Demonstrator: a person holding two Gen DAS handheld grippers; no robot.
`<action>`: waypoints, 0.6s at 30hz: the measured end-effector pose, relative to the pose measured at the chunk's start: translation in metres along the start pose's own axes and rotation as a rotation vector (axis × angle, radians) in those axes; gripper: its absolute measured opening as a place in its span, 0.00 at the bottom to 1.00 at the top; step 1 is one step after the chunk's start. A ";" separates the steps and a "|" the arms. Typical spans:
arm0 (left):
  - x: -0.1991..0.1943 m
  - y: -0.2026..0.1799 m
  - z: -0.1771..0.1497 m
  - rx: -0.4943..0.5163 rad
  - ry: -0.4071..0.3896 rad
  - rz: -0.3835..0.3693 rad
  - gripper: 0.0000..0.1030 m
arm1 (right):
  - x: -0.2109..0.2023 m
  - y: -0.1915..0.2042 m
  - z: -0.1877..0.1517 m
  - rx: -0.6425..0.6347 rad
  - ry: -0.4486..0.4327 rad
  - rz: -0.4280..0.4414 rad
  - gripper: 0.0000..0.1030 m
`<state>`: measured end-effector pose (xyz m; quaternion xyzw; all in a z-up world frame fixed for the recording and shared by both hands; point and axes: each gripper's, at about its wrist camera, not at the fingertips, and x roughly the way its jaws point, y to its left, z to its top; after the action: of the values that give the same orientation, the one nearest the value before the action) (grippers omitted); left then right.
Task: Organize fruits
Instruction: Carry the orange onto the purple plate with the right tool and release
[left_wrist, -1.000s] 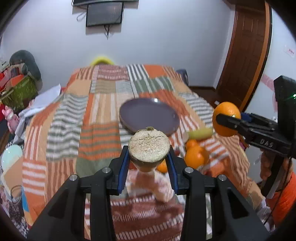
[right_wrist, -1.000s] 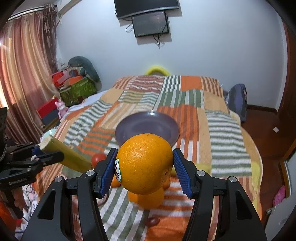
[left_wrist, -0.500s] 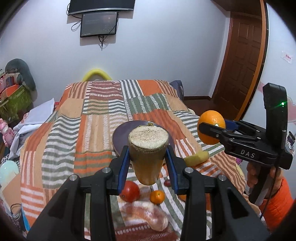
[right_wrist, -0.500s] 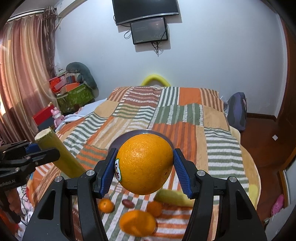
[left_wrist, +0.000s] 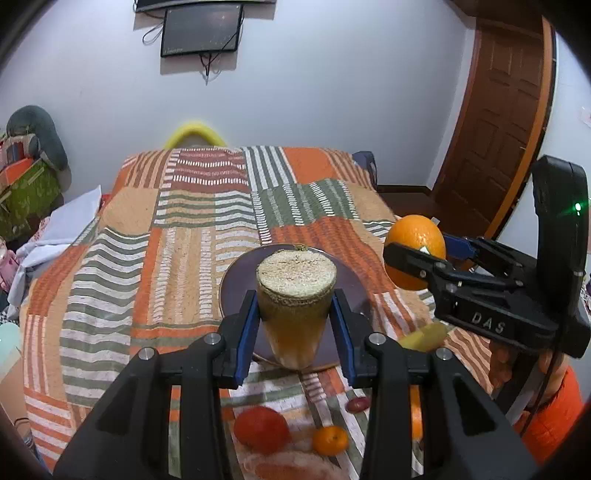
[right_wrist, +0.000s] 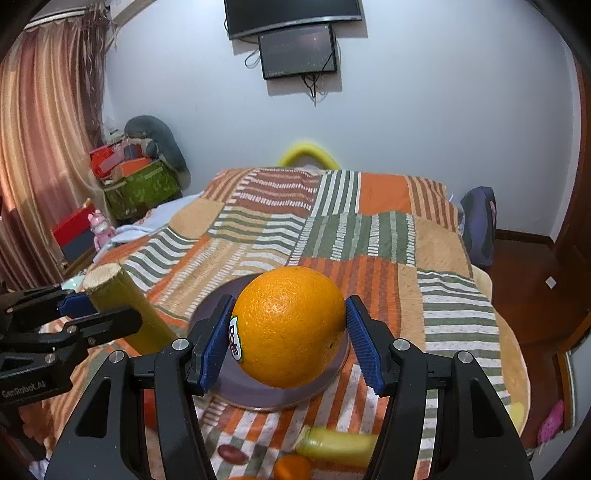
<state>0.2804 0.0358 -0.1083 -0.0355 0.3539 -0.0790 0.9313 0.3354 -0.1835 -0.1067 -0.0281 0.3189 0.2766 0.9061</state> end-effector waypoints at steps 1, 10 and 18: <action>0.007 0.002 0.001 -0.005 0.008 0.000 0.37 | 0.005 -0.001 0.000 -0.003 0.008 -0.001 0.55; 0.050 0.019 0.010 -0.024 0.057 0.003 0.37 | 0.052 -0.012 -0.005 -0.017 0.106 0.006 0.55; 0.081 0.026 0.013 -0.043 0.107 0.004 0.37 | 0.084 -0.014 -0.004 -0.042 0.180 0.012 0.55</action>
<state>0.3520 0.0478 -0.1545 -0.0504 0.4050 -0.0712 0.9102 0.3947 -0.1558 -0.1620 -0.0701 0.3934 0.2849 0.8713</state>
